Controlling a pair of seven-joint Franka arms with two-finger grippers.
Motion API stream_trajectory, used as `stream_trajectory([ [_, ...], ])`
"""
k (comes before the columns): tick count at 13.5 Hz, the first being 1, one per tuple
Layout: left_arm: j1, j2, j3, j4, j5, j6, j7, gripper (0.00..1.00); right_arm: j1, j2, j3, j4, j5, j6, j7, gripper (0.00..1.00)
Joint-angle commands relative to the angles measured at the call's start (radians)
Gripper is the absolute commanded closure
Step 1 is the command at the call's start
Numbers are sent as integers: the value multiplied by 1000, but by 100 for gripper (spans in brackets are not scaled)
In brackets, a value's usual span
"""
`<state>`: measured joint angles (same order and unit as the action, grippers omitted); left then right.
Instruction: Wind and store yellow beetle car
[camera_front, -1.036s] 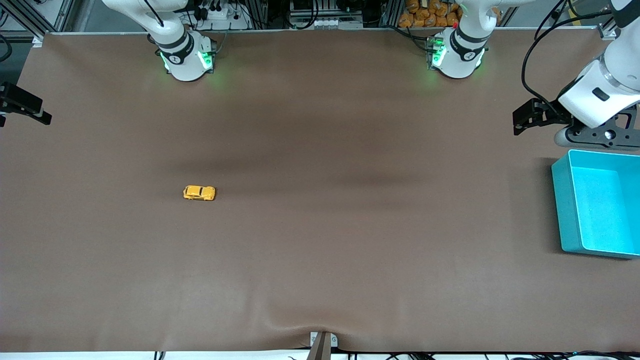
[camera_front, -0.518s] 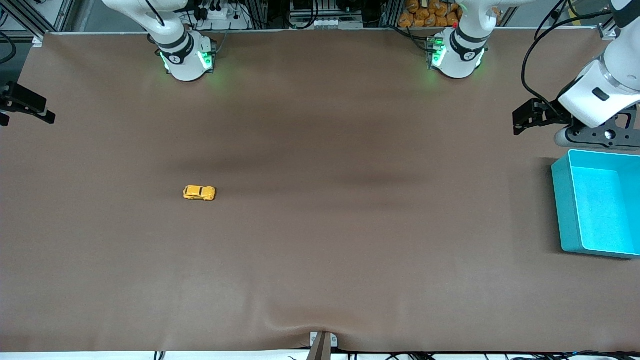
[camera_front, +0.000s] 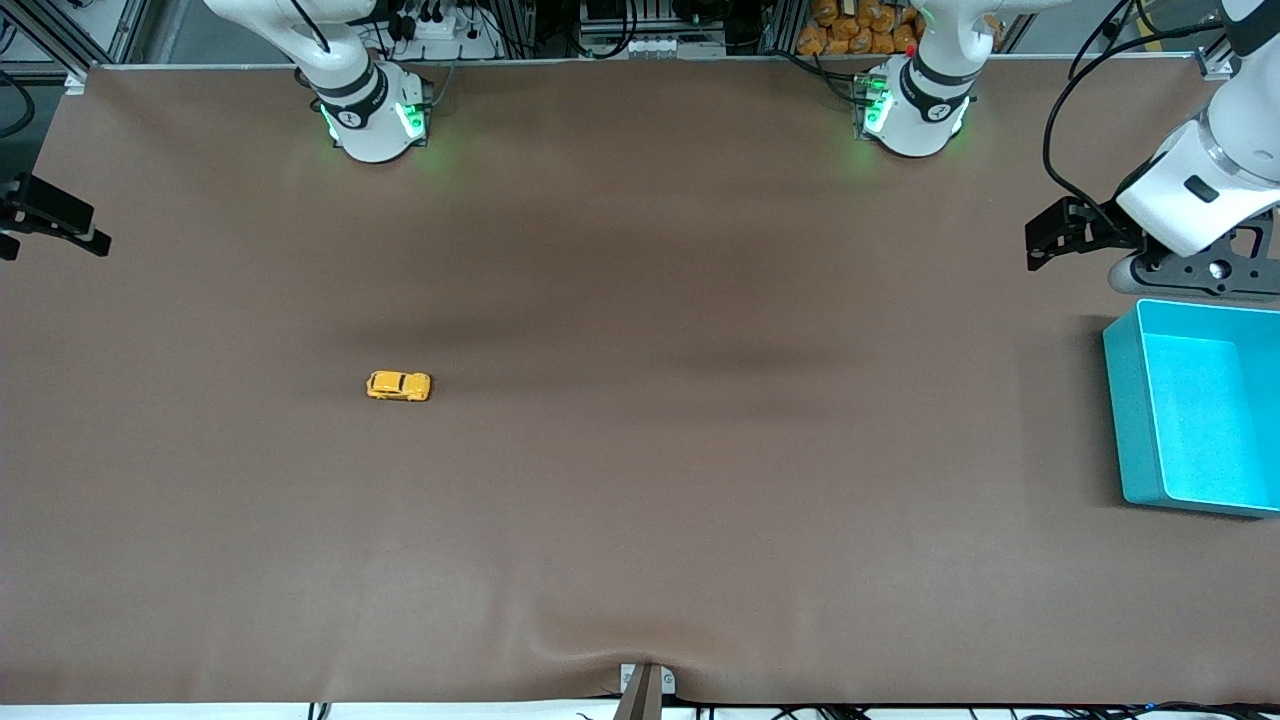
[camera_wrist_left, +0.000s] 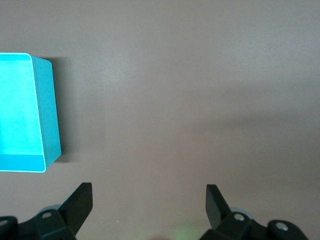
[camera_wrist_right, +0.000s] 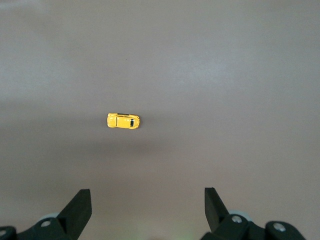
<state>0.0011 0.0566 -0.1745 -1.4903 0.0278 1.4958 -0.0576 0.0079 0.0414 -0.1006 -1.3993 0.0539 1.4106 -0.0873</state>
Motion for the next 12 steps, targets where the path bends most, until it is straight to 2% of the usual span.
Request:
stream_trajectory([
  [1,2,-3,-2,2,15,-5,-5,0,-16,-29,12,-21,0,27,69,0],
  [12,7,-6,-2,4,12,-5,-5,0,-6,-29,16,-29,-12,39,115,0],
])
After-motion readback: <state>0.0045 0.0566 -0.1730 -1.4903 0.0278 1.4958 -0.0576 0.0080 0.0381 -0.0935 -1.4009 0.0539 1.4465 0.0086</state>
